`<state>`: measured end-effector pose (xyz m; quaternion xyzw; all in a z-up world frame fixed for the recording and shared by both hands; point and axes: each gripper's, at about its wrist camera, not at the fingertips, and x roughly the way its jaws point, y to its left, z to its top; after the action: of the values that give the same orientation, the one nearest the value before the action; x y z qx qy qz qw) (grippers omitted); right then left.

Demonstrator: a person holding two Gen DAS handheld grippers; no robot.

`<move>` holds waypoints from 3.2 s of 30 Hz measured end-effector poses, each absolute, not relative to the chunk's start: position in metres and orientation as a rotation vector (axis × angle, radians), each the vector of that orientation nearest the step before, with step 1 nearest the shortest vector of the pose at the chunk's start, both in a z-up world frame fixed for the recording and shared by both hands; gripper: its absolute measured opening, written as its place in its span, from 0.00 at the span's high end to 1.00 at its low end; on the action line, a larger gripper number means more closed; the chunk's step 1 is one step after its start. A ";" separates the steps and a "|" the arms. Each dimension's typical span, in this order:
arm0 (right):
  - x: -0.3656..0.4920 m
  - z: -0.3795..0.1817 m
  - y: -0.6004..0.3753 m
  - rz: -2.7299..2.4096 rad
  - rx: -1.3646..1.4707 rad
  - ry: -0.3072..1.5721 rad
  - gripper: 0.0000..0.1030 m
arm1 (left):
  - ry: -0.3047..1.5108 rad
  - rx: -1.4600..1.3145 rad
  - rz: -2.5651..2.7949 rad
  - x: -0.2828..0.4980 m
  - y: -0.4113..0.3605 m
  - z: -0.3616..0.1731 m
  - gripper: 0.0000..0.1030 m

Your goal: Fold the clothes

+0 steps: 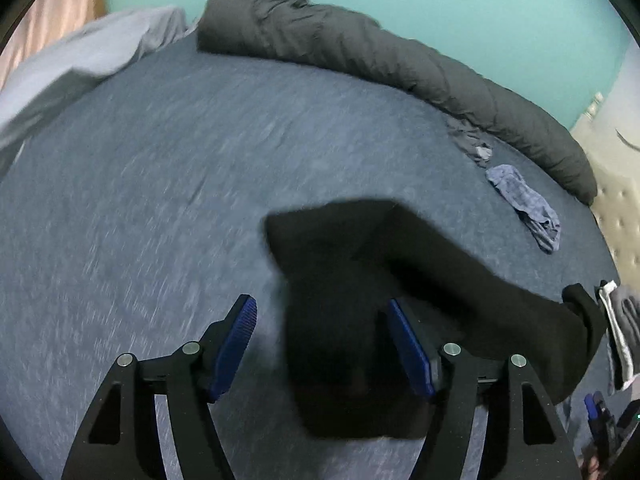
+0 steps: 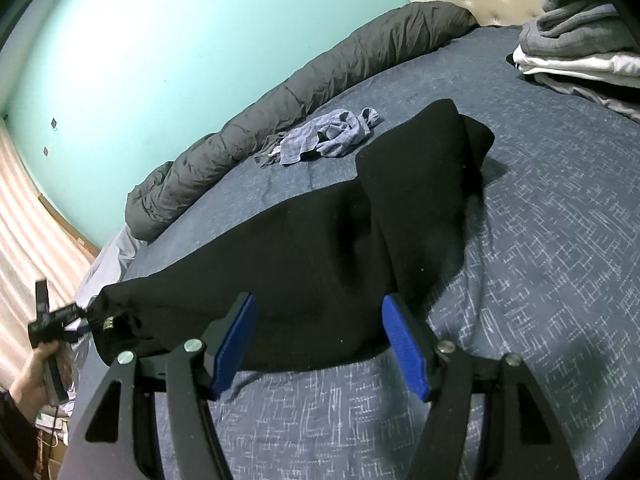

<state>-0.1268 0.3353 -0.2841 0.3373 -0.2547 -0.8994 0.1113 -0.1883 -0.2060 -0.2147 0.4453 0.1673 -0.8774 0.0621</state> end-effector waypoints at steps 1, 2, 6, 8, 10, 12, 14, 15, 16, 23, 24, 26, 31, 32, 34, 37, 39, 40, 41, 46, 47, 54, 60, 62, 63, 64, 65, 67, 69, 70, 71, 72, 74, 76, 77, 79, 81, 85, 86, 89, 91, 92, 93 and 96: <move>-0.127 -0.285 0.335 -2.640 0.994 -0.750 0.35 | 0.531 1.346 -2.643 -0.181 -0.211 -0.217 0.30; -0.128 -0.286 0.336 -2.639 0.998 -0.752 0.35 | 0.550 1.345 -2.639 -0.174 -0.214 -0.219 0.30; -0.130 -0.289 0.336 -2.636 1.014 -0.760 0.35 | 0.560 1.360 -2.673 -0.153 -0.210 -0.222 0.30; -0.132 -0.290 0.337 -2.634 1.021 -0.764 0.35 | 0.548 1.369 -2.692 -0.148 -0.205 -0.225 0.30; -0.131 -0.291 0.341 -2.649 1.022 -0.765 0.35 | 0.551 1.377 -2.700 -0.145 -0.199 -0.230 0.30; -0.130 -0.291 0.348 -2.662 1.027 -0.764 0.35 | 0.554 1.375 -2.708 -0.143 -0.198 -0.232 0.30; -0.130 -0.290 0.355 -2.671 1.034 -0.760 0.35 | 0.563 1.380 -2.719 -0.144 -0.197 -0.234 0.30; -0.131 -0.289 0.359 -2.678 1.034 -0.754 0.35 | 0.556 1.383 -2.722 -0.146 -0.197 -0.234 0.30; -0.134 -0.286 0.365 -2.689 1.037 -0.748 0.35 | 0.549 1.387 -2.726 -0.147 -0.198 -0.235 0.30; -0.180 -0.267 0.398 -2.689 1.133 -0.656 0.23 | 0.578 1.369 -2.730 -0.167 -0.211 -0.237 0.30; -0.190 -0.264 0.400 -2.688 1.157 -0.618 0.23 | 0.577 1.369 -2.728 -0.171 -0.213 -0.238 0.30; -0.209 -0.255 0.402 -2.706 1.188 -0.521 0.23 | 0.575 1.366 -2.728 -0.178 -0.217 -0.237 0.30; -0.260 -0.237 0.401 -2.693 1.246 -0.337 0.23 | 0.560 1.357 -2.741 -0.192 -0.218 -0.229 0.30; -0.272 -0.237 0.401 -2.671 1.274 -0.319 0.23 | 0.552 1.353 -2.744 -0.195 -0.218 -0.227 0.30; -0.294 -0.238 0.400 -2.642 1.335 -0.276 0.23 | 0.544 1.347 -2.754 -0.200 -0.217 -0.224 0.30; -0.318 -0.252 0.386 -2.577 1.457 -0.081 0.42 | 0.550 1.345 -2.768 -0.207 -0.215 -0.221 0.30; -0.320 -0.255 0.376 -2.575 1.466 0.087 0.68 | 0.546 1.346 -2.777 -0.210 -0.213 -0.220 0.30; -0.320 -0.257 0.375 -2.561 1.471 0.116 0.76 | 0.540 1.350 -2.779 -0.212 -0.213 -0.220 0.30; -0.321 -0.258 0.375 -2.546 1.479 0.131 0.87 | 0.536 1.354 -2.778 -0.213 -0.212 -0.222 0.30; -0.317 -0.238 0.391 -2.634 1.387 0.172 0.93 | 0.539 1.360 -2.774 -0.218 -0.212 -0.228 0.30; -0.317 -0.230 0.397 -2.673 1.358 0.153 0.93 | 0.538 1.359 -2.775 -0.219 -0.211 -0.228 0.30; -0.335 -0.164 0.428 -2.877 1.136 -0.024 0.94 | 0.511 1.347 -2.781 -0.221 -0.211 -0.227 0.30; -0.368 -0.117 0.444 -2.992 0.989 -0.159 0.94 | 0.473 1.349 -2.790 -0.224 -0.209 -0.228 0.30; -0.382 -0.108 0.448 -3.017 0.985 -0.181 0.94 | 0.465 1.351 -2.795 -0.223 -0.208 -0.229 0.30; -0.387 -0.105 0.451 -3.030 0.981 -0.187 0.94 | 0.464 1.352 -2.797 -0.222 -0.208 -0.229 0.30; -0.396 -0.107 0.454 -3.021 1.001 -0.208 0.94 | 0.463 1.353 -2.799 -0.221 -0.208 -0.230 0.30; -0.405 -0.111 0.458 -3.004 1.031 -0.234 0.92 | 0.461 1.355 -2.800 -0.220 -0.208 -0.231 0.30; -0.422 -0.125 0.464 -2.961 1.120 -0.271 0.88 | 0.460 1.362 -2.801 -0.217 -0.208 -0.233 0.30; -0.426 -0.143 0.463 -2.925 1.201 -0.263 0.73 | 0.471 1.371 -2.802 -0.212 -0.210 -0.235 0.30; -0.422 -0.151 0.461 -2.916 1.198 -0.244 0.59 | 0.480 1.379 -2.801 -0.209 -0.211 -0.237 0.30; -0.415 -0.157 0.460 -2.912 1.186 -0.217 0.45 | 0.490 1.384 -2.800 -0.205 -0.212 -0.239 0.30; -0.409 -0.163 0.460 -2.908 1.177 -0.188 0.38 | 0.501 1.384 -2.799 -0.201 -0.212 -0.240 0.30; -0.394 -0.176 0.462 -2.896 1.183 -0.154 0.35 | 0.523 1.385 -2.797 -0.192 -0.214 -0.243 0.30; -0.374 -0.191 0.474 -2.847 1.232 -0.240 0.35 | 0.562 1.380 -2.799 -0.181 -0.216 -0.244 0.30; -0.364 -0.196 0.477 -2.813 1.242 -0.302 0.35 | 0.589 1.385 -2.802 -0.176 -0.217 -0.246 0.30; -0.345 -0.206 0.482 -2.737 1.255 -0.399 0.35 | 0.623 1.406 -2.794 -0.167 -0.216 -0.251 0.30; -0.324 -0.216 0.475 -2.652 1.268 -0.422 0.35 | 0.647 1.447 -2.770 -0.161 -0.212 -0.258 0.30; -0.290 -0.238 0.451 -2.507 1.307 -0.478 0.32 | 0.725 1.510 -2.722 -0.154 -0.203 -0.273 0.30; -0.283 -0.243 0.444 -2.476 1.318 -0.495 0.32 | 0.737 1.516 -2.716 -0.153 -0.200 -0.274 0.30; -0.266 -0.261 0.414 -2.386 1.343 -0.499 0.31 | 0.765 1.545 -2.711 -0.152 -0.189 -0.277 0.30; -0.258 -0.272 0.393 -2.355 1.359 -0.465 0.31 | 0.791 1.569 -2.705 -0.154 -0.182 -0.280 0.30; -0.255 -0.279 0.385 -2.344 1.369 -0.460 0.31 | 0.811 1.581 -2.700 -0.155 -0.179 -0.283 0.30; -0.253 -0.285 0.377 -2.335 1.379 -0.460 0.31 | 0.831 1.594 -2.694 -0.157 -0.177 -0.286 0.30; -0.249 -0.300 0.362 -2.331 1.402 -0.449 0.31 | 0.886 1.628 -2.663 -0.162 -0.171 -0.296 0.25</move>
<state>-0.2492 0.3622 -0.2996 0.4992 -0.1599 -0.8299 0.1908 -0.1622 -0.1713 -0.2960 0.5010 0.2727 -0.8197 -0.0516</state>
